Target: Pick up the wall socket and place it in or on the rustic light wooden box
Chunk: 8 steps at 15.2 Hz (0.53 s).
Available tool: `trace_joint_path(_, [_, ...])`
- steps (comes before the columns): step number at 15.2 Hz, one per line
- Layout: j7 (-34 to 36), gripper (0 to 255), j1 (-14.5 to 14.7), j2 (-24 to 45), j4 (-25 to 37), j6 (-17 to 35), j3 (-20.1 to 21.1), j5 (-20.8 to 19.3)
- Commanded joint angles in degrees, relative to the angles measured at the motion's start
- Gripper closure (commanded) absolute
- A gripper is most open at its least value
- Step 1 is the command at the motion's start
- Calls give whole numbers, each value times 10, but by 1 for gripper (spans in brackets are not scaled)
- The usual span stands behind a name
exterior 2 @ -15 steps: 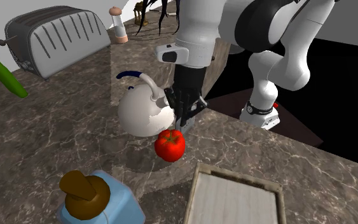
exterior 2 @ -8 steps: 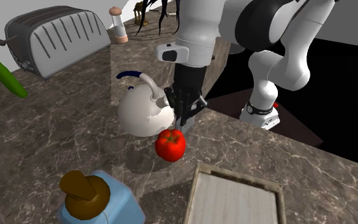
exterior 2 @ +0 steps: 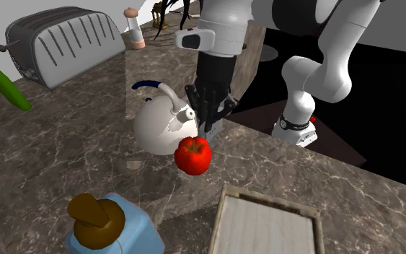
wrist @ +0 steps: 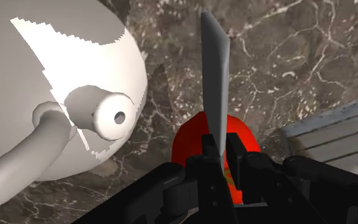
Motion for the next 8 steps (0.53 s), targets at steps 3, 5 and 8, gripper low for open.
trace_joint_path(3, [4, 255, -1, -1, 29, -30, -1, -2])
trace_joint_path(5, [6, 255, -1, -1, 44, -45, -1, -3])
trace_joint_path(8, [9, 255, -1, 0, 69, -68, -1, -5])
